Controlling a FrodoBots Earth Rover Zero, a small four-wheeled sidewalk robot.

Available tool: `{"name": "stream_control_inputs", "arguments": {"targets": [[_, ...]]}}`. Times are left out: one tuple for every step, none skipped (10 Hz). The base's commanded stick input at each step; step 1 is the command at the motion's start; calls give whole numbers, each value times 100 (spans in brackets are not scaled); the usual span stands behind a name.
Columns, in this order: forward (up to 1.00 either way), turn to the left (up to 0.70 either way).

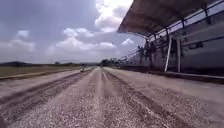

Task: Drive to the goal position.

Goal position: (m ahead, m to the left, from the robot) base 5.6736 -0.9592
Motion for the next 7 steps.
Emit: {"name": "stream_control_inputs", "arguments": {"targets": [[100, 0], [100, 0], [100, 25], [100, 24], [100, 2], [100, 0], [100, 0]]}}
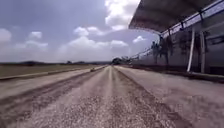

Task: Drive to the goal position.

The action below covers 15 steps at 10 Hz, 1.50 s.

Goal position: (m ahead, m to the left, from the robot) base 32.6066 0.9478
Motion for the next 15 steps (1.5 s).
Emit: {"name": "stream_control_inputs", "arguments": {"targets": [[100, 0], [100, 0], [100, 0], [100, 0], [100, 0], [100, 0], [100, 0], [100, 0], [100, -16], [100, -27], [100, -11], [100, 0], [100, 0], [100, 0], [100, 0]]}}
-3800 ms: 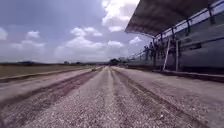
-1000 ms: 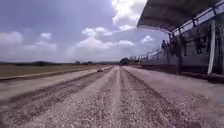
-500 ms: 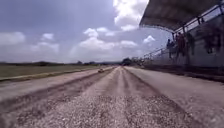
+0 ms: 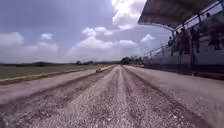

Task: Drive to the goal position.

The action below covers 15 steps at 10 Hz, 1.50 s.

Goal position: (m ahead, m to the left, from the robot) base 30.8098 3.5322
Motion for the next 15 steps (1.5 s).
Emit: {"name": "stream_control_inputs", "arguments": {"targets": [[100, 0], [100, 0], [100, 0], [100, 0], [100, -9], [100, -26], [100, 0], [100, 0], [100, 0], [100, 0], [100, 27], [100, 0], [100, 0], [100, 0], [100, 0]]}}
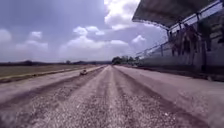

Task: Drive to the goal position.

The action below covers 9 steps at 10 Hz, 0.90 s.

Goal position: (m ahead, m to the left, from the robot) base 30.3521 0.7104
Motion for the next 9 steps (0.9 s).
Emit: {"name": "stream_control_inputs", "arguments": {"targets": [[100, 0], [100, 0], [100, 0], [100, 0], [100, 0], [100, 0], [100, 20], [100, 2], [100, 0]]}}
